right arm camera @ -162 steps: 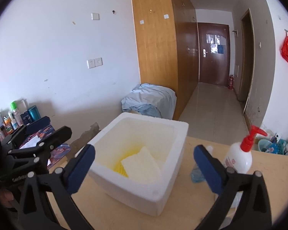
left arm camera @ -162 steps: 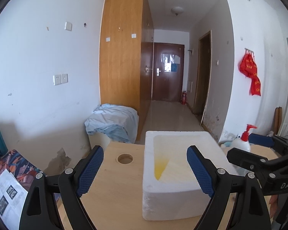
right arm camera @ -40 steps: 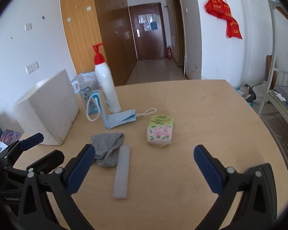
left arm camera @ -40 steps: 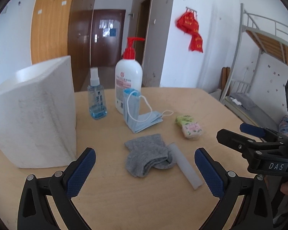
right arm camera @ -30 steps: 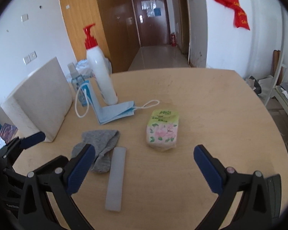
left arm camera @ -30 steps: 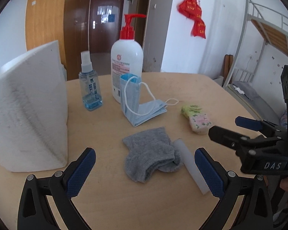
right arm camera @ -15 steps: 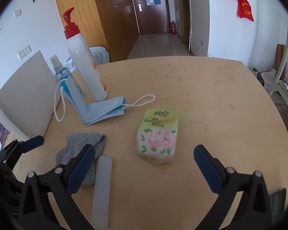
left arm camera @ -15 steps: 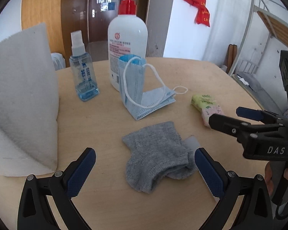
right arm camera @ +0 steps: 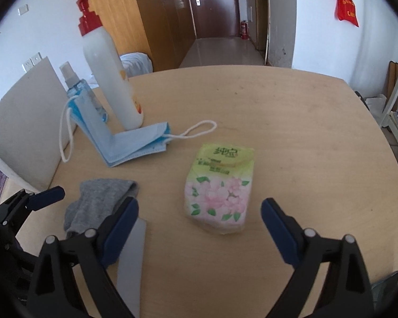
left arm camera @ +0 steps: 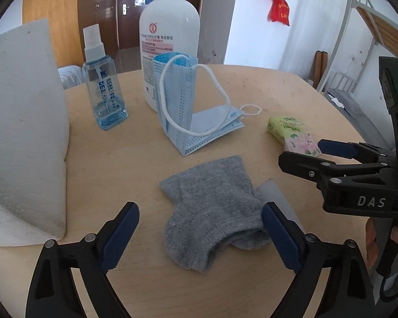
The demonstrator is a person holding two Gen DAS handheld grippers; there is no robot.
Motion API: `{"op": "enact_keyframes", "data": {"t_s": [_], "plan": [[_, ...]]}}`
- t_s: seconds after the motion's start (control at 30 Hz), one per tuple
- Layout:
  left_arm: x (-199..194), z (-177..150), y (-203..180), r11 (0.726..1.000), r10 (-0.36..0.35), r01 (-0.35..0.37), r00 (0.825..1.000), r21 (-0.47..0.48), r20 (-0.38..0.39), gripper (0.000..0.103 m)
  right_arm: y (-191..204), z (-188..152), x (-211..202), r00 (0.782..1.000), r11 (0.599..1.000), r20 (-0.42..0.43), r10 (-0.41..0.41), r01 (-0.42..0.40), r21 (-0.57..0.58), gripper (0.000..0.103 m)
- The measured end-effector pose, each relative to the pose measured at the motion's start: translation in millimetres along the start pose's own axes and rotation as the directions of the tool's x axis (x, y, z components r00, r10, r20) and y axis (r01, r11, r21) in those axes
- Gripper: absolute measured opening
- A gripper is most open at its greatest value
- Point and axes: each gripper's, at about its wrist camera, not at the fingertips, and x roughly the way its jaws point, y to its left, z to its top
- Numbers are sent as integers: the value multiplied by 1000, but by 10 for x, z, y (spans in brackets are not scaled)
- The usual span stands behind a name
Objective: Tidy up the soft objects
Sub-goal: 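Reach the left tool to the grey sock while the right tool reaches the flowered tissue pack, then close the left tool on the grey sock while the right tool grasps the tissue pack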
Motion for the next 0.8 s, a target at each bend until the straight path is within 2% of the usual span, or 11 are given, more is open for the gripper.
{"op": "enact_keyframes", "data": {"t_s": [0.1, 0.23, 0.27, 0.33, 0.4, 0.5, 0.53, 0.57, 0.6, 0.67, 0.8], "plan": [[32, 3, -17, 1000, -6, 6, 1000, 1, -2, 89, 20, 26, 49, 1000, 1000, -9, -28, 28, -8, 95], [53, -19, -35, 1000, -28, 28, 999, -3, -18, 79, 46, 20, 97, 999, 999, -20, -40, 39, -19, 88], [59, -31, -50, 1000, -30, 30, 999, 0, -22, 76, 47, 17, 106, 999, 999, -20, -42, 41, -20, 83], [56, -45, -85, 999, -36, 36, 999, 13, -25, 72, 45, 15, 128, 999, 999, -27, -30, 29, -20, 78], [49, -43, -97, 999, -33, 33, 999, 20, -22, 68, 51, 1, 142, 999, 1000, -34, -20, 20, -20, 78], [34, -40, -82, 999, -48, 48, 999, 18, -24, 58, 58, 11, 206, 998, 999, -38, -41, 40, -30, 78], [30, -44, -71, 999, -47, 48, 999, 19, -22, 48, 64, 14, 212, 998, 999, -38, -44, 43, -32, 78], [31, -50, -71, 999, -32, 32, 999, 27, -20, 39, 64, 17, 218, 998, 998, -37, -47, 46, -31, 73], [33, -56, -65, 999, -15, 16, 1000, 33, -17, 37, 70, 18, 224, 998, 998, -38, -56, 55, -35, 69], [22, -60, -49, 999, -26, 26, 1000, 21, -17, 30, 87, 18, 226, 996, 996, -33, -78, 77, -44, 50], [17, -66, -31, 999, -31, 31, 999, 17, -14, 23, 47, 30, 212, 998, 998, -23, -64, 64, -23, 46]]}}
